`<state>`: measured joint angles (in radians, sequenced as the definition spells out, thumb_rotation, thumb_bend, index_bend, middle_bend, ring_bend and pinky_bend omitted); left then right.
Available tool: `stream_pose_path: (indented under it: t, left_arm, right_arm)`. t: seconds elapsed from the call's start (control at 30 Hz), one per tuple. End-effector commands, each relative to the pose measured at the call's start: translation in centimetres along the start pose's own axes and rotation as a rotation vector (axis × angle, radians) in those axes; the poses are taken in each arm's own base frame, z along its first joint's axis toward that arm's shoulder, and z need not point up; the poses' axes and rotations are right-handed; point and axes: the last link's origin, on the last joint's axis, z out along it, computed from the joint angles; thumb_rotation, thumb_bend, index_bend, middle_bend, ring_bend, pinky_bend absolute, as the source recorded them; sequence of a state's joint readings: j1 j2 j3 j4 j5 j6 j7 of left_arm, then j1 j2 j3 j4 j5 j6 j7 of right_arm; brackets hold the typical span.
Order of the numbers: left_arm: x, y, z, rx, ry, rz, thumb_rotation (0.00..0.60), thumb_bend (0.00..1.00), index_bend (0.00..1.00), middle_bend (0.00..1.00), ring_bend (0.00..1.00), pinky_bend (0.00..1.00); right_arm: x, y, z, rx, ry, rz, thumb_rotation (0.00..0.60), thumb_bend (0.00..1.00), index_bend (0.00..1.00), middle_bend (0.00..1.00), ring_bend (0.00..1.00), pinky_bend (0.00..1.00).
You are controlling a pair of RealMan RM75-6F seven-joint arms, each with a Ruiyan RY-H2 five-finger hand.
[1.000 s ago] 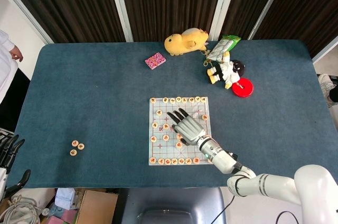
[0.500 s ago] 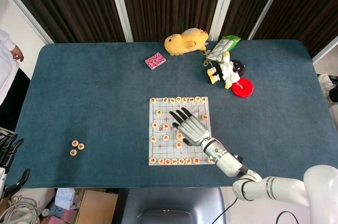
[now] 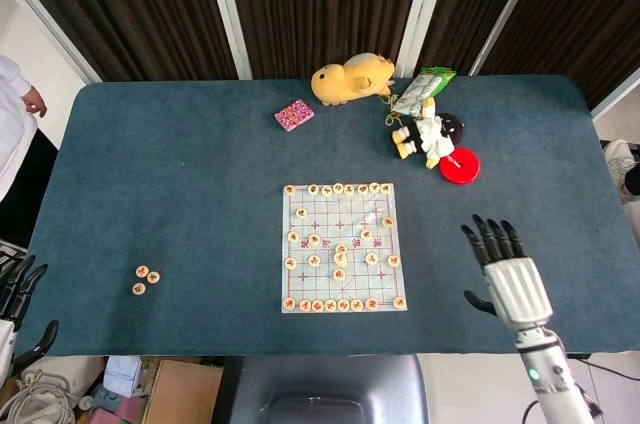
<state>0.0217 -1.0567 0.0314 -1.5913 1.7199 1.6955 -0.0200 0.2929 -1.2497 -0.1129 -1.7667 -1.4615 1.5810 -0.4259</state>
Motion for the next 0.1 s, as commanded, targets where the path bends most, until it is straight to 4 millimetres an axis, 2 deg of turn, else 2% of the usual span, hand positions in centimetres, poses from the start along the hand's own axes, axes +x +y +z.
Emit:
stream_pose_path:
  t: [0.03,0.1]
  left_arm:
    - [-0.29,0.22,0.09,0.005,-0.005,0.004,0.600,0.38,0.00,0.00,0.00,0.01]
    - [-0.32,0.31,0.07,0.004,-0.005,0.008,0.600,0.38,0.00,0.00,0.00,0.01]
  right_arm:
    - [1.32,1.36,-3.56,-0.015,0.051,0.038,0.600,0.27,0.00,0.00,0.00,0.00]
    - [0.94,1.30,-3.35,-0.005,0.020,0.037,0.600,0.27,0.00,0.00,0.00,0.00]
